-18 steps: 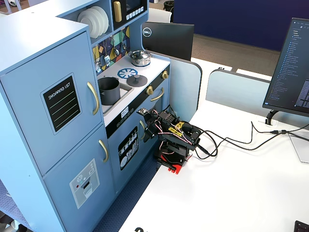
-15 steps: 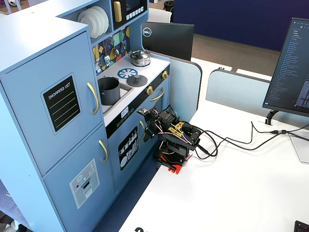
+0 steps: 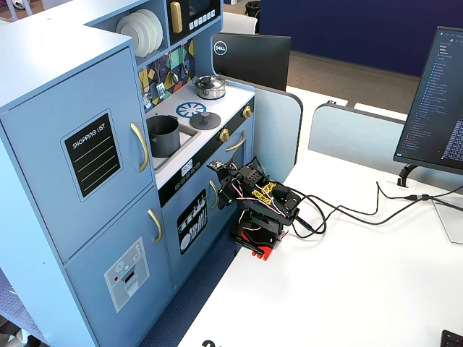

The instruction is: Pick up the lid from the counter and put it on the gray recipient

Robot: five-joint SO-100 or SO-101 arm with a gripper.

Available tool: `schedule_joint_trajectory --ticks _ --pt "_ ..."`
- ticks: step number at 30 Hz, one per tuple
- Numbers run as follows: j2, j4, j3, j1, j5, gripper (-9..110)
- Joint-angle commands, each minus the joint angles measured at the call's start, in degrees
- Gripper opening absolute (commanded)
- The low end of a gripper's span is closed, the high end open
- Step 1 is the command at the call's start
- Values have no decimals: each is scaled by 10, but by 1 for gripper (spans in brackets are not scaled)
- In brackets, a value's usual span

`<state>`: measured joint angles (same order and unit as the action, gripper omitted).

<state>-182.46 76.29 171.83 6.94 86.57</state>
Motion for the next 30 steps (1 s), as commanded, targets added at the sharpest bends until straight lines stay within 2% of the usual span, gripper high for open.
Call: schedule_joint_trajectory --ticks 1,10,16,22,26,30 --pt "30 -23 -48 9 -13 0" --pt "135 -166 -272 71 101 0" --pt "189 -312 -345 185 117 0" --pt "225 -459 -356 253 105 1" --pt "270 -548 -356 276 78 6" --pt "320 -666 -342 294 60 17"
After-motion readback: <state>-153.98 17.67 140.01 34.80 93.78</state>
